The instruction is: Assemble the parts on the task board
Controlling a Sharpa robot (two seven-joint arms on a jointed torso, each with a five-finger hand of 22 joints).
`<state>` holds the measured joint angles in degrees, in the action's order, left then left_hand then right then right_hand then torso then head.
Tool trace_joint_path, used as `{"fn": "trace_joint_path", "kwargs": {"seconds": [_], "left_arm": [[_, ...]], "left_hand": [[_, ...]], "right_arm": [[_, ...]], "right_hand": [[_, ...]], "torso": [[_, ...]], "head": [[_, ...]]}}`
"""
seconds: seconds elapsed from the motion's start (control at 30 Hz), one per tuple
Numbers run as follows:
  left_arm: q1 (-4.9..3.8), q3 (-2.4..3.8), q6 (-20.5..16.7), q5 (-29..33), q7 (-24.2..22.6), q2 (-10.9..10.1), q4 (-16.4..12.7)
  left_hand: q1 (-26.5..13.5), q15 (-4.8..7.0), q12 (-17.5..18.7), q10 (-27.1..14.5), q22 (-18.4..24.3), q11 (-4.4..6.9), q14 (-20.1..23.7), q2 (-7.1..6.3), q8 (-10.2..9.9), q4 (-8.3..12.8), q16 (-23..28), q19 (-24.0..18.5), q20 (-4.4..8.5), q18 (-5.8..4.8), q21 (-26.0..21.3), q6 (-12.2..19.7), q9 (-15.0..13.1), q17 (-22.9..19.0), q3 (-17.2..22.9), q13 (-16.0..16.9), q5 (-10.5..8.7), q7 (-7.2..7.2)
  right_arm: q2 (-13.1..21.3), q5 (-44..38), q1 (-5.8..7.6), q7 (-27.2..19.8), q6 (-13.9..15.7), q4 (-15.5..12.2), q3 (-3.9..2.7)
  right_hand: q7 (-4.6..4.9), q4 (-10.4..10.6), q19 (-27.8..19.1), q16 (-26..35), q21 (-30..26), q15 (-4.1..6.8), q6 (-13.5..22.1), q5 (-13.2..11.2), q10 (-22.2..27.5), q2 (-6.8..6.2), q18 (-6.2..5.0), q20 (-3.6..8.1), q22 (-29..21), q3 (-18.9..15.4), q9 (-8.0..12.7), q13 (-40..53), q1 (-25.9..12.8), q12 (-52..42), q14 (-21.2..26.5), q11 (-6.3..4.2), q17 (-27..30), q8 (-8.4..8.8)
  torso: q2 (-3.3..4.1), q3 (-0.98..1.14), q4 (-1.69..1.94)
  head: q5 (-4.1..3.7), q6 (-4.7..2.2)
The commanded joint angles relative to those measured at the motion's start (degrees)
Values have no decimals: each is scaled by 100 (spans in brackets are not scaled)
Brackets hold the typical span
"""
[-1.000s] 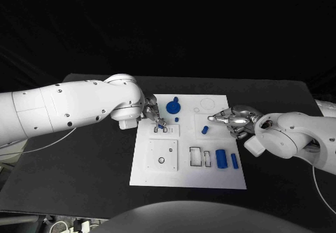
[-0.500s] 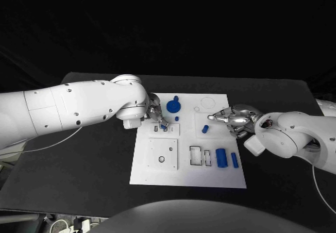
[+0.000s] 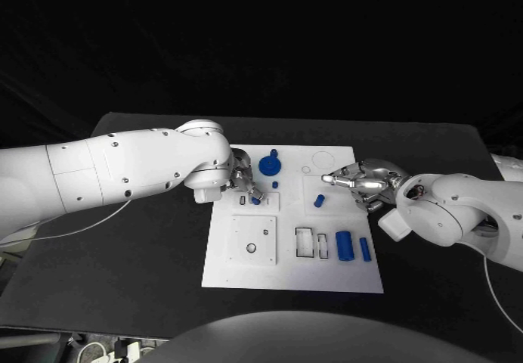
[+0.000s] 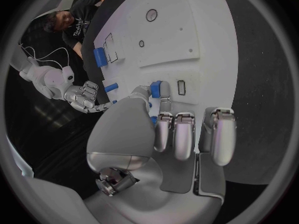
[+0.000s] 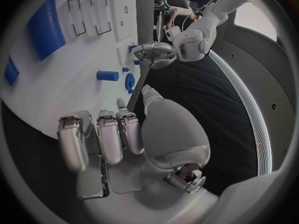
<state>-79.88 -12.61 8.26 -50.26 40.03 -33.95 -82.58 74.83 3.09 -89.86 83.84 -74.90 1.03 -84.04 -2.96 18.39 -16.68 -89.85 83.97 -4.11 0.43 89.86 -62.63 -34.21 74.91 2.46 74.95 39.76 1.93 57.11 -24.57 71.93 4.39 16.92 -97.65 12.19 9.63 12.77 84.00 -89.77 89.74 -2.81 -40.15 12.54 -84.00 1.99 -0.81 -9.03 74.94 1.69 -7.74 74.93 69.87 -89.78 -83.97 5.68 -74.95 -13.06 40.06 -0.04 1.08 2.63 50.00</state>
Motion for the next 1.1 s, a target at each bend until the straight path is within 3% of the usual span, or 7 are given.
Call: {"fn": "trace_joint_path", "kwargs": {"seconds": [0.03,0.4,1.1], "left_arm": [[5,2,111,-27,743,23,8],[11,2,134,-28,743,62,49],[28,2,62,-191,769,75,64]], "left_hand": [[-48,24,-14,616,-1510,33,-596,23,1,-12,-15,603,40,-43,14,4,-3,1509,-3,1505,-31,-23],[-49,24,-14,616,-1510,33,-596,24,1,-12,-15,603,40,-43,14,4,-5,1509,-3,1505,-34,-23],[80,36,-14,616,-1510,51,-596,17,-9,15,-15,603,45,-43,14,8,-83,1509,65,1505,-92,-44]], "right_arm": [[8,26,-5,-766,56,-44,0],[27,123,-5,-1237,197,-82,0],[51,215,-7,-1069,146,-60,0]], "right_hand": [[-19,10,600,-23,26,61,-83,35,-600,5,81,31,1506,-52,-12,1507,-67,-22,-603,-70,-1505,-41],[-37,162,600,-23,26,101,-185,122,-600,45,81,82,1506,-210,-12,1507,-219,-22,-603,-98,-1505,-28],[-27,226,600,-23,26,97,-176,170,-600,71,81,85,1506,-275,-2,1507,-274,-22,-603,-89,-1505,3]], "torso": [[6,6,0],[-2,3,-8],[-5,1,4]], "head": [[10,0],[2,0],[2,0]]}}
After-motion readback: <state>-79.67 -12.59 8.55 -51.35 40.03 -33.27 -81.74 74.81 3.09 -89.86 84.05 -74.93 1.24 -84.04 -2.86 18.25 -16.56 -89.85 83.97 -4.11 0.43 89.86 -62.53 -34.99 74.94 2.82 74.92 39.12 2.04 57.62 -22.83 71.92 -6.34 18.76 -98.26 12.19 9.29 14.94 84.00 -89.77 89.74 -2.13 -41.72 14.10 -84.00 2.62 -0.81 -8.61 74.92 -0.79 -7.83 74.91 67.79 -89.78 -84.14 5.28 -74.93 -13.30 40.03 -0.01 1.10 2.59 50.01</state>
